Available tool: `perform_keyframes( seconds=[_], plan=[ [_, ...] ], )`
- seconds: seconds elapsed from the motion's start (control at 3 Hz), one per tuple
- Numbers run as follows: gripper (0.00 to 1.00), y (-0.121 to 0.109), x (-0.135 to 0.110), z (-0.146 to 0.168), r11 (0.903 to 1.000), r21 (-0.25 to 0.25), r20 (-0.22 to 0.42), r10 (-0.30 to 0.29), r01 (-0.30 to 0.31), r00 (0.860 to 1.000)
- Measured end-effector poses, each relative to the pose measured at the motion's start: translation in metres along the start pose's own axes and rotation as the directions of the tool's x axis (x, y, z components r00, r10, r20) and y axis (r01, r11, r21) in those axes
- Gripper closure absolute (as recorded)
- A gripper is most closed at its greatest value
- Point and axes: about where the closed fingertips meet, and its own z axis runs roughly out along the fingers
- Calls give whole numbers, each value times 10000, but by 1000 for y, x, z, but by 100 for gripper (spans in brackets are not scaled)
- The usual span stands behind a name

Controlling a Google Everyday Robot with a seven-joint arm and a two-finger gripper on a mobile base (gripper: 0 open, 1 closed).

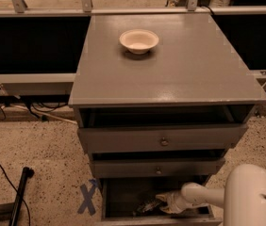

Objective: Pick water bottle from bottom drawer and place on counter

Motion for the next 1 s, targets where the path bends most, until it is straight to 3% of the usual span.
perform_keyframes(
  seconds=[0.33, 0.67, 1.0],
  plan=[
    [100, -15, -22, -34, 9935, 1084, 1302, 210, -353, 9913],
    [100, -19, -34, -81, 9711, 2247, 2234, 287, -801, 9743],
    [100, -17, -41, -117, 9615, 2582, 2335, 326, -943, 9718]
  ],
)
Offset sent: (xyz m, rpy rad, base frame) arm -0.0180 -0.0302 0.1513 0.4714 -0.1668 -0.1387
